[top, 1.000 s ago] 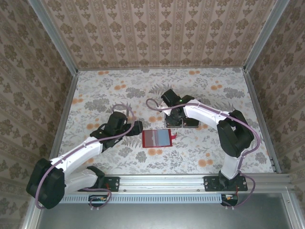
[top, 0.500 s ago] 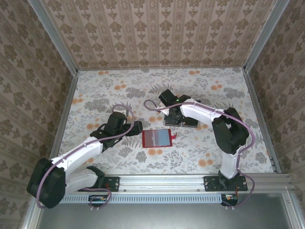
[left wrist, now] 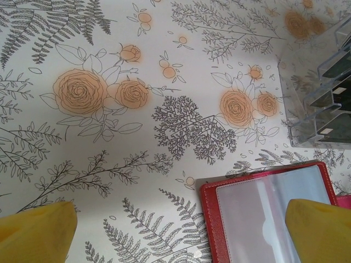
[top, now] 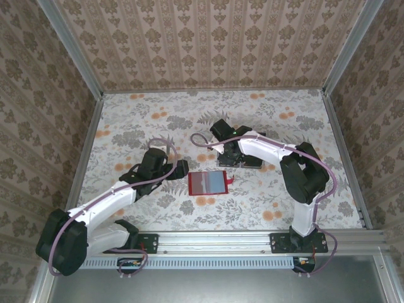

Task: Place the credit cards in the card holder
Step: Pick up the credit card from the storage box.

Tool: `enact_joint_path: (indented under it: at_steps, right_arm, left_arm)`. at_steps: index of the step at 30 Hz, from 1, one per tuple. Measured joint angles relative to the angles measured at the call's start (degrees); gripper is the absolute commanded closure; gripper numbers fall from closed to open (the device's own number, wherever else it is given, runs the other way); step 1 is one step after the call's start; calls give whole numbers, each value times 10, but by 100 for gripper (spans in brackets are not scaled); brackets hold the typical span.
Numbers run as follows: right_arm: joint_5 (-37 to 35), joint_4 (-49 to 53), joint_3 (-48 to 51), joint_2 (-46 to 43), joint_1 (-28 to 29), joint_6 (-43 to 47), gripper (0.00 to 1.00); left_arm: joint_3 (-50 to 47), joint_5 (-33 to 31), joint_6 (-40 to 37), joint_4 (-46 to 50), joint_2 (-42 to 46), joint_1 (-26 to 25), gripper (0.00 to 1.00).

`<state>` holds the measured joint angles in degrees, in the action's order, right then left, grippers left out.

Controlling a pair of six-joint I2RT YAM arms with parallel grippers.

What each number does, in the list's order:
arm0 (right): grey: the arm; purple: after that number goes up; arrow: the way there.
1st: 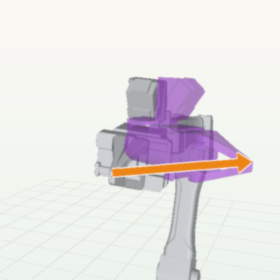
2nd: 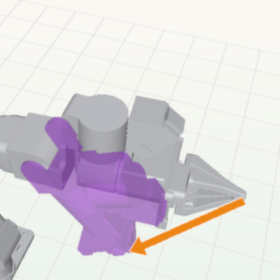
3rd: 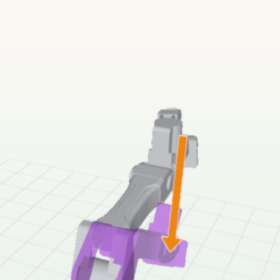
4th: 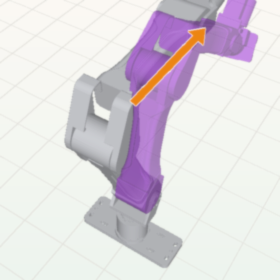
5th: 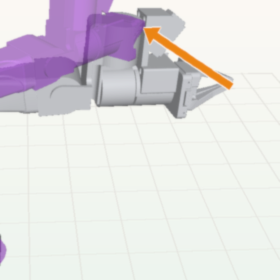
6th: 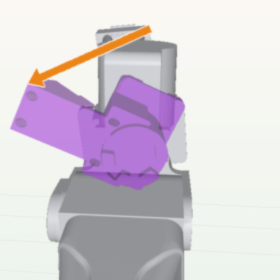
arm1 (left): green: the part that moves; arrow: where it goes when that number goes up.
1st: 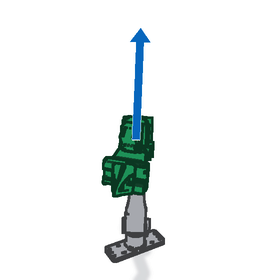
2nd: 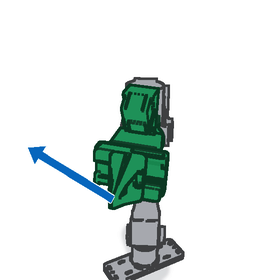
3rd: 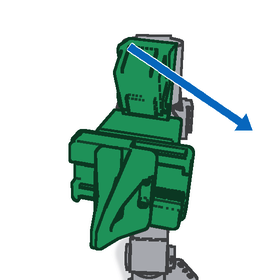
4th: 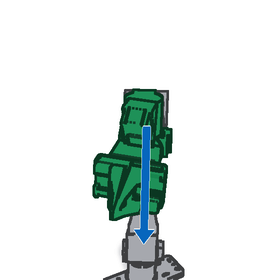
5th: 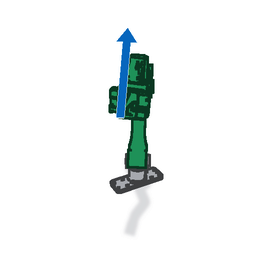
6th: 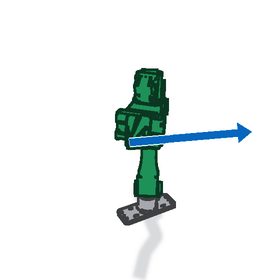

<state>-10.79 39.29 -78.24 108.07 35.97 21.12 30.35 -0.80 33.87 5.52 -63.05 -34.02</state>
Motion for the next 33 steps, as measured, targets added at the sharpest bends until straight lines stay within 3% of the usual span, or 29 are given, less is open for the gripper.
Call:
enact_joint_path:
  at_steps: [14, 26, 33]
  right_arm:
    - [-16, 4, -13, 1, 11, 19, 100]
    - [-33, 15, -40, -2, 38, 28, 100]
    - [-37, 17, -60, -63, 71, 14, 100]
  left_arm:
    - [0, 2, 4, 0, 0, 0, 0]
    - [0, 6, 8, 0, 0, 0, 0]
    - [0, 6, 8, 0, 0, 0, 0]
